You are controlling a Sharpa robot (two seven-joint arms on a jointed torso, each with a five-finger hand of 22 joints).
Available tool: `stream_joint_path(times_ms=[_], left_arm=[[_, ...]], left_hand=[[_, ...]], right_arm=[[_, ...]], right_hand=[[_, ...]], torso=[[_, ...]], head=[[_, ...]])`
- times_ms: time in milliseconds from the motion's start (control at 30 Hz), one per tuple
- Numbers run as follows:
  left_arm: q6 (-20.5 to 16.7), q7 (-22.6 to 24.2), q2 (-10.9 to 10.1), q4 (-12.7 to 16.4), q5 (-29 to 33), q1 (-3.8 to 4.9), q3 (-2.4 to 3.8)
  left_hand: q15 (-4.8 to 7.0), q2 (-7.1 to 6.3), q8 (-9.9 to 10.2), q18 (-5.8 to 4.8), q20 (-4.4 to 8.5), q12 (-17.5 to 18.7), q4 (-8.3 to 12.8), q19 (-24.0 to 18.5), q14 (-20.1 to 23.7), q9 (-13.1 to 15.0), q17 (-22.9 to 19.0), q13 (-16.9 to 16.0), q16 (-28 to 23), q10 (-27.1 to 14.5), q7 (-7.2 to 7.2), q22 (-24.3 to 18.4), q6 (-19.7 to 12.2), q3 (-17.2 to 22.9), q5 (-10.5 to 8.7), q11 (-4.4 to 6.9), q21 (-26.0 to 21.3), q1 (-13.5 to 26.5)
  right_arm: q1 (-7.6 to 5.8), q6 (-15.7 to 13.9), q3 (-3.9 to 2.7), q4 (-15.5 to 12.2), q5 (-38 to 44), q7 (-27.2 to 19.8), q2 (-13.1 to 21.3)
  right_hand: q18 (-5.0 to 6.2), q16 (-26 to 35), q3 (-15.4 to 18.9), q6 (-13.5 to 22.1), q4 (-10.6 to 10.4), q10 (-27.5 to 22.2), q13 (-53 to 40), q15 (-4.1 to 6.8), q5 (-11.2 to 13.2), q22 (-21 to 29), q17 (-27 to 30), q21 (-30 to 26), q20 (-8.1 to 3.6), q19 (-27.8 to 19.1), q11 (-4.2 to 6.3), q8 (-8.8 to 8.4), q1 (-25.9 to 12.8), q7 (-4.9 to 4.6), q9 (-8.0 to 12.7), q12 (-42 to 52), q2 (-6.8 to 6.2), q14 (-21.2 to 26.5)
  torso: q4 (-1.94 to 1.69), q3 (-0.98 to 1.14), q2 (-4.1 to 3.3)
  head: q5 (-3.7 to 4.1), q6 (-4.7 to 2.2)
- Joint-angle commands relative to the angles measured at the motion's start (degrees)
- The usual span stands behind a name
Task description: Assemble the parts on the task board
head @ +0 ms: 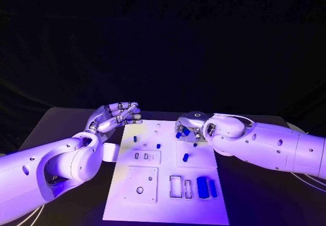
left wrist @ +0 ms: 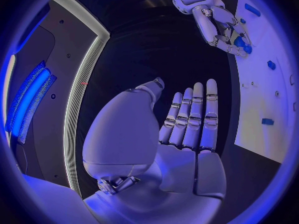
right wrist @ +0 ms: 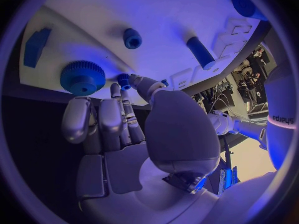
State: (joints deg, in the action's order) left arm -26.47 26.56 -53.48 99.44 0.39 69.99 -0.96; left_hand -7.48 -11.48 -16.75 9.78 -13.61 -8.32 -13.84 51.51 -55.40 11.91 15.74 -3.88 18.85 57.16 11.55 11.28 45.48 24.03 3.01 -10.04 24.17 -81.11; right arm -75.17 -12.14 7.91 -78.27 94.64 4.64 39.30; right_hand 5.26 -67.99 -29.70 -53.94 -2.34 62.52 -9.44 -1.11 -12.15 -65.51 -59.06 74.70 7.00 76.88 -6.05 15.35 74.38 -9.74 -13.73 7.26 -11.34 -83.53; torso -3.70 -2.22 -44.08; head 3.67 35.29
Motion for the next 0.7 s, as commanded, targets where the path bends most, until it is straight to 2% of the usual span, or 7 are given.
stream_joint_path(times_ms=[33, 167, 333, 500, 700], left_arm=[[1.2, 0.1, -0.2, 0.4, -0.3, 0.14, 0.06], [1.2, 0.1, -0.3, 0.5, -0.3, 0.15, 0.06], [1.3, 0.0, -0.4, 0.6, -0.3, 0.16, 0.06], [1.4, 0.0, -0.4, 0.6, -0.3, 0.17, 0.07], [1.4, -0.1, -0.5, 0.6, -0.3, 0.17, 0.07]], left_hand=[[-0.05, 0.02, 0.2, 0.70, 0.15, 0.4, -0.1, 0.5, -0.3, -0.1, 0.1, 0.1, 0.2, 0.3, 1.83, 0.1, -0.2, -0.4, -0.08, -0.20, 0.3, 0.5], [-0.05, 0.03, 0.2, 0.70, 0.15, 0.4, -0.1, 0.5, -0.3, -0.1, 0.1, 0.1, 0.2, 0.3, 1.83, 0.1, -0.2, -0.4, -0.08, -0.20, 0.3, 0.5], [-0.06, 0.09, 0.2, 0.71, 0.17, 0.5, -0.2, 0.5, -0.3, -0.1, 0.1, 0.1, 0.2, 0.3, 1.85, 0.1, -0.2, -0.4, -0.08, -0.22, 0.4, 0.6], [-0.06, 0.10, 0.2, 0.71, 0.18, 0.5, -0.2, 0.5, -0.3, -0.1, 0.1, 0.1, 0.2, 0.3, 1.86, 0.1, -0.2, -0.4, -0.08, -0.22, 0.4, 0.6], [-0.06, 0.10, 0.2, 0.71, 0.18, 0.5, -0.2, 0.5, -0.3, -0.1, 0.1, 0.1, 0.2, 0.3, 1.86, 0.1, -0.2, -0.4, -0.08, -0.22, 0.4, 0.6]], right_arm=[[0.09, 1.3, -0.01, -0.1, 1.4, 0.7, -0.1], [0.12, 1.1, -0.01, 0.0, 1.4, 0.8, -0.2], [0.14, -0.3, -0.01, -0.1, 1.5, 1.0, -0.2], [0.15, -3.8, -0.01, -0.1, 1.5, 1.7, -0.1], [0.14, -7.3, -0.10, -1.5, 1.3, 2.5, 0.5]], right_hand=[[-0.74, -1.2, -0.9, -0.8, 0.0, 0.8, 0.0, 0.10, 0.6, -1.7, -1.2, 1.2, 0.02, 0.9, 0.11, 0.46, 0.6, -0.01, -0.2, 0.3, 0.15, -1.3], [-0.92, -2.1, -1.8, -1.1, 0.0, 1.3, 0.1, 0.15, 1.5, -2.9, -2.0, 2.0, -0.03, 1.2, 0.22, 0.61, 0.7, 0.09, -0.4, 0.4, 0.38, -1.3], [-1.51, -4.3, -3.0, -2.4, -0.2, 3.3, -0.1, 0.57, 2.0, -6.4, -4.4, 4.4, -0.28, 2.9, 0.83, 1.50, 0.9, 0.73, -1.1, 1.0, 1.08, -1.8], [-2.16, -6.3, -4.2, -4.0, 0.1, 5.4, -0.5, 1.22, 3.1, -10.0, -6.4, 6.7, -0.86, 4.6, 1.69, 2.89, 1.6, 1.57, -2.4, 1.8, 2.60, -2.3], [-2.29, -6.9, -4.5, -4.1, -0.1, 5.9, -0.7, 1.37, 3.3, -10.8, -7.0, 7.2, -1.03, 5.0, 1.88, 3.32, 1.3, 1.74, -3.0, 1.9, 2.95, -2.3]], torso=[[-0.03, 0.01, -0.27], [-0.11, -0.02, -0.35], [-0.10, -0.04, -0.40], [-0.09, -0.08, -0.48], [-0.16, -0.10, -0.48]], head=[[-0.05, -0.17], [0.03, -0.04], [-0.04, 0.10], [0.02, 0.09], [0.05, -0.09]])
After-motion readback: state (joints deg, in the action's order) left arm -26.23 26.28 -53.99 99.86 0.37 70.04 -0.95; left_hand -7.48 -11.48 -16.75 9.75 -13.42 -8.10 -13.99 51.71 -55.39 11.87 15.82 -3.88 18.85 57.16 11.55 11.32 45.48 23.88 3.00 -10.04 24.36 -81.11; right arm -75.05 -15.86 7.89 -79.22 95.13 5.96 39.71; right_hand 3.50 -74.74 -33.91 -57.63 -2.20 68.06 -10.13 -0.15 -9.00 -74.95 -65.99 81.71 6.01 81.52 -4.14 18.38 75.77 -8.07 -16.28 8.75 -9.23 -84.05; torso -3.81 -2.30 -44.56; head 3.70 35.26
